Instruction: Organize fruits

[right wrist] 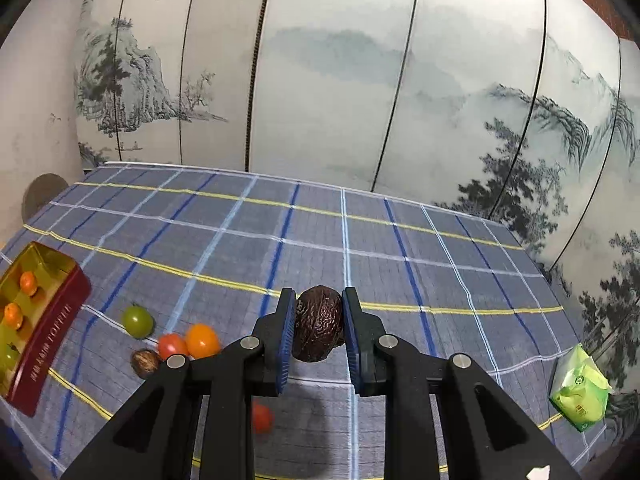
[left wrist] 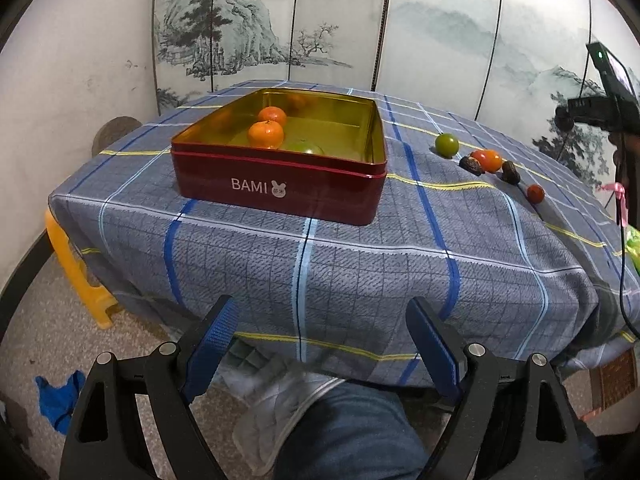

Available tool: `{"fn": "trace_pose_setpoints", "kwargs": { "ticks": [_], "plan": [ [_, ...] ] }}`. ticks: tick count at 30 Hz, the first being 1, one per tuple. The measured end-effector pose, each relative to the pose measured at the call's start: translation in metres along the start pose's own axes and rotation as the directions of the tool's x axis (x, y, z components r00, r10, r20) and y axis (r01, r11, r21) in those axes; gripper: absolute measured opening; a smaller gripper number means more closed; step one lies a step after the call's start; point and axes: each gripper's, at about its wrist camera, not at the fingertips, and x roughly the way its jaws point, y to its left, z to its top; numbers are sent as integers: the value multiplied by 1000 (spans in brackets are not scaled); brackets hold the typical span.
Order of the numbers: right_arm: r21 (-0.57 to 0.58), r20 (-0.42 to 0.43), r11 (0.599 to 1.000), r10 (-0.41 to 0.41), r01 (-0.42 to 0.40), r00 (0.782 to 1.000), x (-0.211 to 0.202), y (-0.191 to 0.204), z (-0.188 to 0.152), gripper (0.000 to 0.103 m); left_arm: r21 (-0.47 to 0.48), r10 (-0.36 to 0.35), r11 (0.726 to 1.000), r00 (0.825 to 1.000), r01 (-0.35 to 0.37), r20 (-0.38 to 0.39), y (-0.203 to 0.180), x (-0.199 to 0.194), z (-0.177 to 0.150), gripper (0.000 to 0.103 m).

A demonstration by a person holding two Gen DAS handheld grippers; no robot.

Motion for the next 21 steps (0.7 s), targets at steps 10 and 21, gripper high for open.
{"fn": "trace_pose_setpoints", "kwargs": {
  "ticks": [10,21],
  "plan": [
    [-38,27,999,20,-18,999,-13,34,14,21,-27,22,999,1000,-22,-19,15,-1,-9,86],
    [-90,33,995,49,-46,998,-20,76,21,21,-61,26,998,999,-29,-39,29,2,-18,86]
  ]
}}
